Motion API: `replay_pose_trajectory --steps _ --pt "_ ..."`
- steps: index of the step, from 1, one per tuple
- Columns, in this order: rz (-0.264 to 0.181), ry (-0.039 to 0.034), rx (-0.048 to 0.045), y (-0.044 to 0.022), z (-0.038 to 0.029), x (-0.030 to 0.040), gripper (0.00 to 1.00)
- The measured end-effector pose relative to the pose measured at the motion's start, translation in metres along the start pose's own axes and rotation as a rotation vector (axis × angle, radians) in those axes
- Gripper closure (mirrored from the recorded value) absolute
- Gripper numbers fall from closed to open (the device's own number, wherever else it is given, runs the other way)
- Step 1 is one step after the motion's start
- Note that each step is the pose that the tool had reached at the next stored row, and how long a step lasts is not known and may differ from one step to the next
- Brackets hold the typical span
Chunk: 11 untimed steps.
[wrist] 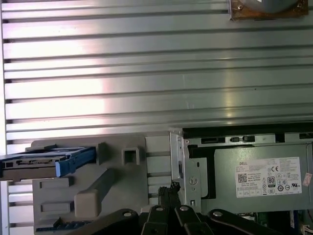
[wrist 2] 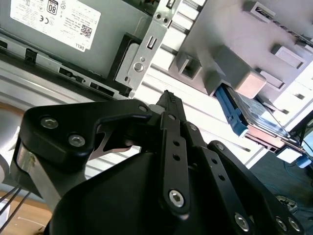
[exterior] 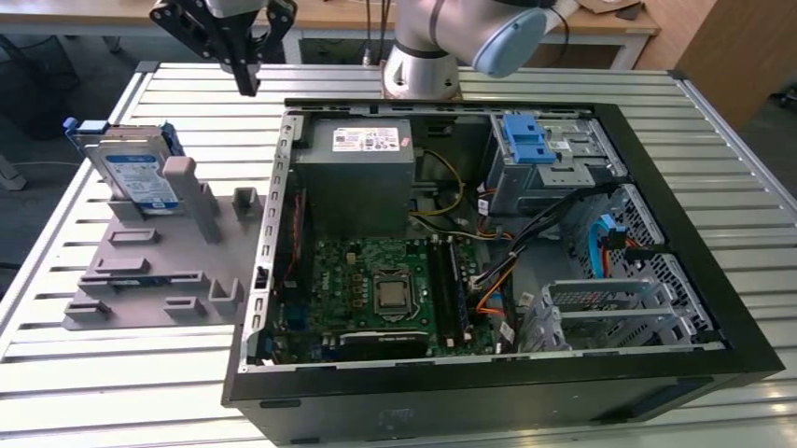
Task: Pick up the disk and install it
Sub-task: 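Reach for the disk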
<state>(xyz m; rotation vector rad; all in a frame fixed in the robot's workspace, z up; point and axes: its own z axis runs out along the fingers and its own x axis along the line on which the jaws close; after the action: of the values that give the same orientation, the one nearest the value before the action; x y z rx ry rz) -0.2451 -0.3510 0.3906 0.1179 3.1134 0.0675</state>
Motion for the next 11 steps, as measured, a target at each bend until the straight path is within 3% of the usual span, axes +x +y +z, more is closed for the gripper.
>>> replay_pose_trajectory --steps 11 --pt "0.0 0.0003 0.0 0.0034 0.0001 0.0235 0.89"
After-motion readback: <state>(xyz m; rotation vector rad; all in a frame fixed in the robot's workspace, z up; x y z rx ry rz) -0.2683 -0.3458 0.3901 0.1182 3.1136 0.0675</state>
